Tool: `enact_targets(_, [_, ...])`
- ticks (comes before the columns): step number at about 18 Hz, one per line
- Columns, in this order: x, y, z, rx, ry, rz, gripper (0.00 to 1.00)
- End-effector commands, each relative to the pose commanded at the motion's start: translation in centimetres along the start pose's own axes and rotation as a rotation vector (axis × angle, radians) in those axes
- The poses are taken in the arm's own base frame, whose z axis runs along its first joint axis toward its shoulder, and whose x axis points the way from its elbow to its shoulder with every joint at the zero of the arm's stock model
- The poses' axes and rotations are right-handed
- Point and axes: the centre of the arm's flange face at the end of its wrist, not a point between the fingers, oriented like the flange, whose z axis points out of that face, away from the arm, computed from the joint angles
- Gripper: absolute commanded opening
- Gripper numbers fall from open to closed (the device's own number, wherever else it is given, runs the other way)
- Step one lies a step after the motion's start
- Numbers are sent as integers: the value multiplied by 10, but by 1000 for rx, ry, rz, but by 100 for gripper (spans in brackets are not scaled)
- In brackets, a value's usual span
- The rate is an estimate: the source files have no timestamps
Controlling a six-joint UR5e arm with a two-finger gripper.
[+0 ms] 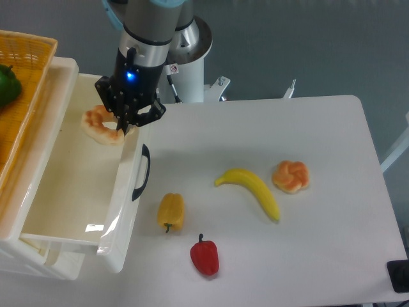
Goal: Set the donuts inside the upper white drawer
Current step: 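Lower the donut into the drawer and open the gripper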
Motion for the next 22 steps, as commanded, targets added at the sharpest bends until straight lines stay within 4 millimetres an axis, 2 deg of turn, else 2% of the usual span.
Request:
enact_targets(3, [2,-2,-1,1,-2,8,4])
enact_targets(5, [2,-2,0,0,-1,13,20])
enact_targets(9, [3,-4,-3,13,-7,23,40])
enact_targets(22, [8,-11,1,32,-20,50,45])
